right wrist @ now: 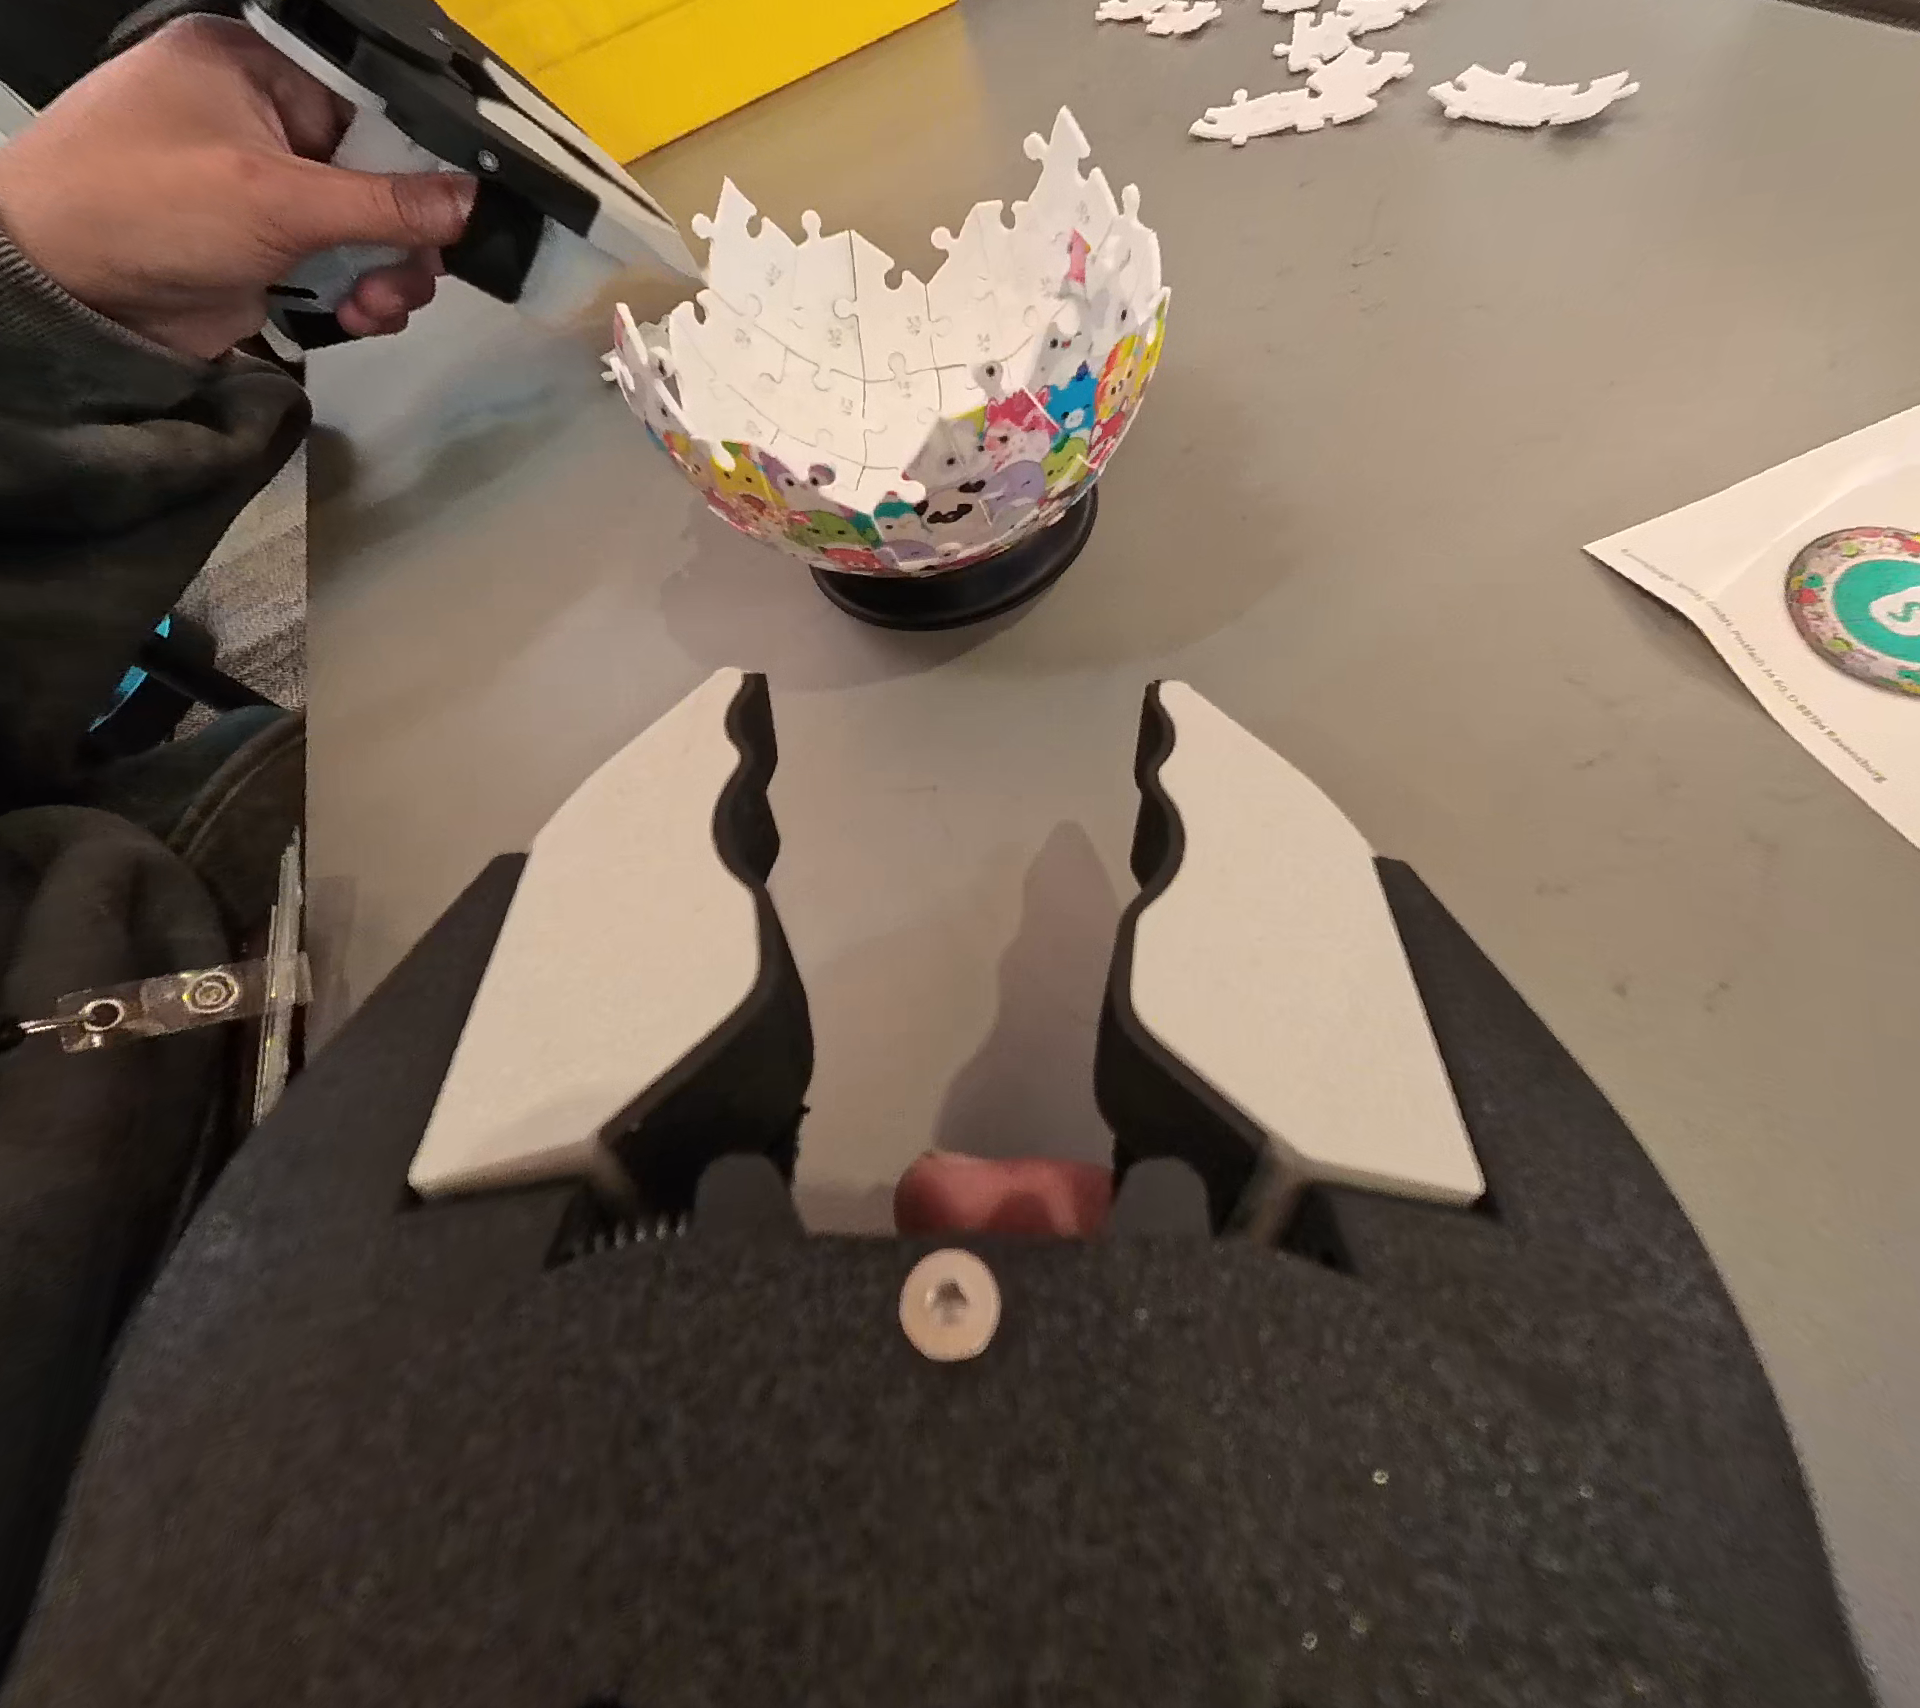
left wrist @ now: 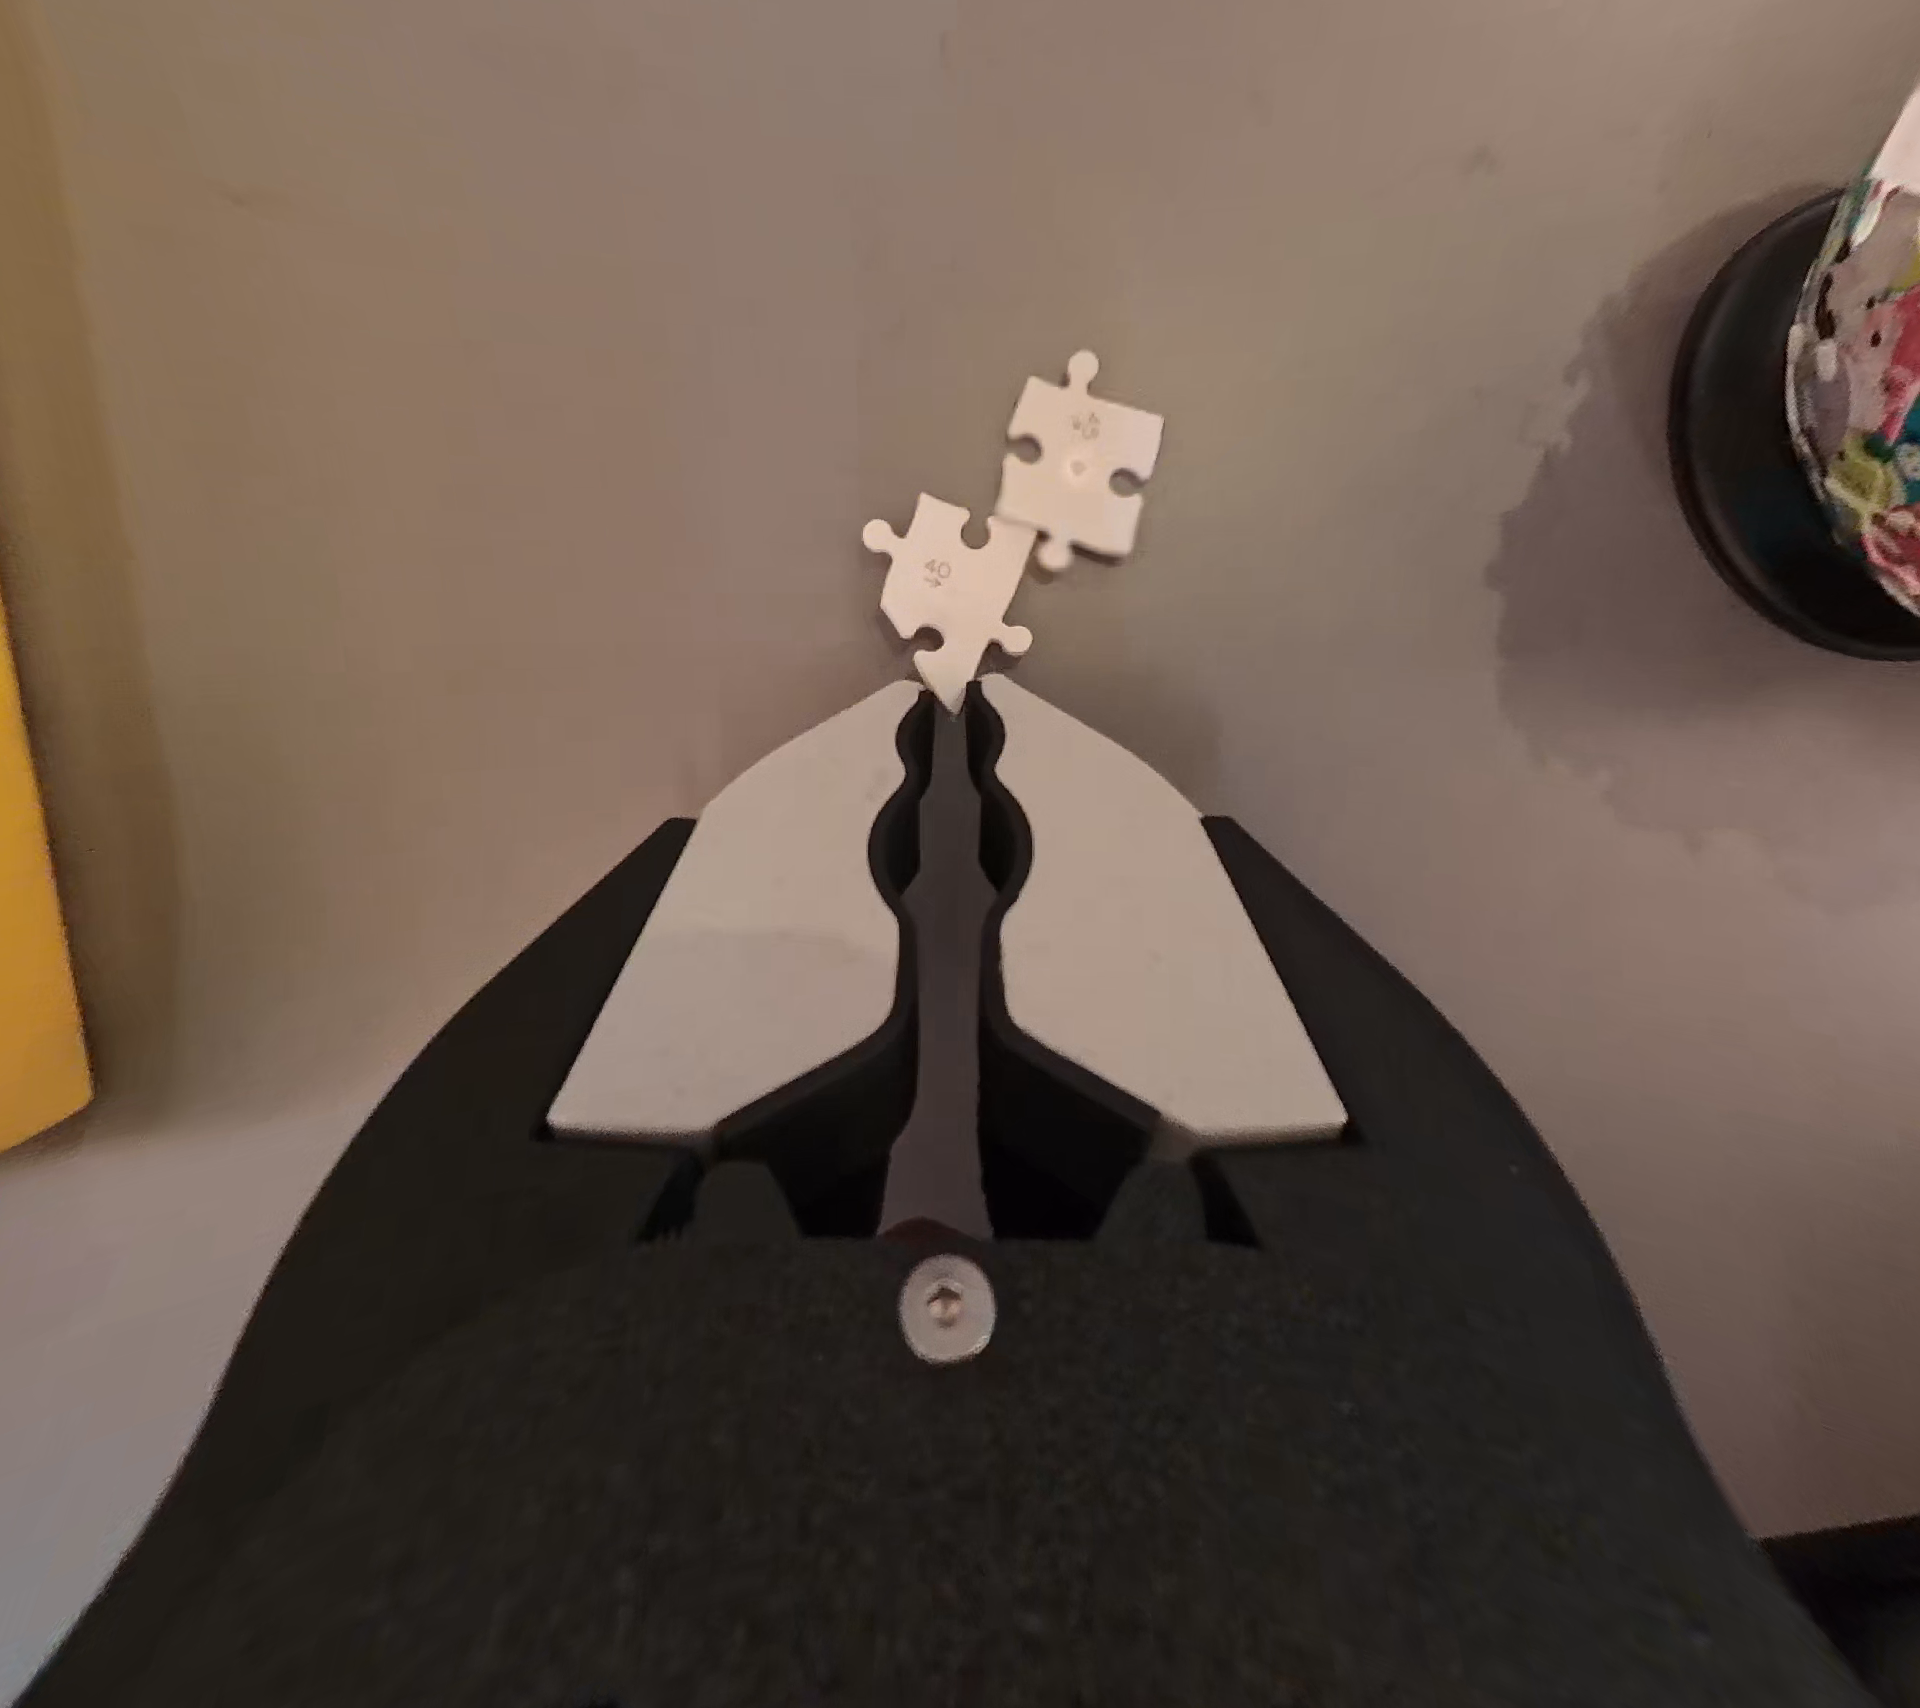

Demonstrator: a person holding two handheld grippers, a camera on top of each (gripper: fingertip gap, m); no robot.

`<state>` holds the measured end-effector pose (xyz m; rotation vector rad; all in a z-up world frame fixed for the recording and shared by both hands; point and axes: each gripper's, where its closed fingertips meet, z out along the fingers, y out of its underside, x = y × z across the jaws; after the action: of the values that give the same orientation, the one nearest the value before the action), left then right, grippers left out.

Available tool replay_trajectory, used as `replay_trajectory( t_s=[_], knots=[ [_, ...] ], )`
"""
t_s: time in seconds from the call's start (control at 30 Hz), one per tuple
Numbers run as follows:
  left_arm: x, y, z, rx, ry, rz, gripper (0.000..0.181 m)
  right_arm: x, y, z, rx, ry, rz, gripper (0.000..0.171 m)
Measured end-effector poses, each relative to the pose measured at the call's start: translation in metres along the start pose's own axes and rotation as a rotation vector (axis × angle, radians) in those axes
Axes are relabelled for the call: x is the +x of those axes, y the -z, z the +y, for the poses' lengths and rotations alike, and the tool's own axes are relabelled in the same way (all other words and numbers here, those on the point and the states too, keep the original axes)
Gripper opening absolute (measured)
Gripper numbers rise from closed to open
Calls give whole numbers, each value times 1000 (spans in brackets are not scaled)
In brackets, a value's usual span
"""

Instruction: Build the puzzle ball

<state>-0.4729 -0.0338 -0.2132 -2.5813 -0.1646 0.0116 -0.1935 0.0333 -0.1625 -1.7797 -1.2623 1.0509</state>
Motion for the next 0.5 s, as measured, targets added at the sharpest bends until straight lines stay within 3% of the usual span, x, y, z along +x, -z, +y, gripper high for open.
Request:
replay_trajectory(
  t_s=[0.13, 0.33, 0.5],
  knots=[
    [22, -5, 2, -25, 1, 75, 6, -1, -1, 1, -3, -1, -5, 67],
    [40, 1, 2, -21, -12, 150, 27, -3, -2, 2, -13, 6, -9, 67],
    [45, 11, 13, -6, -87, 174, 29, -2, -2, 3, -17, 6, -9, 67]
  ],
)
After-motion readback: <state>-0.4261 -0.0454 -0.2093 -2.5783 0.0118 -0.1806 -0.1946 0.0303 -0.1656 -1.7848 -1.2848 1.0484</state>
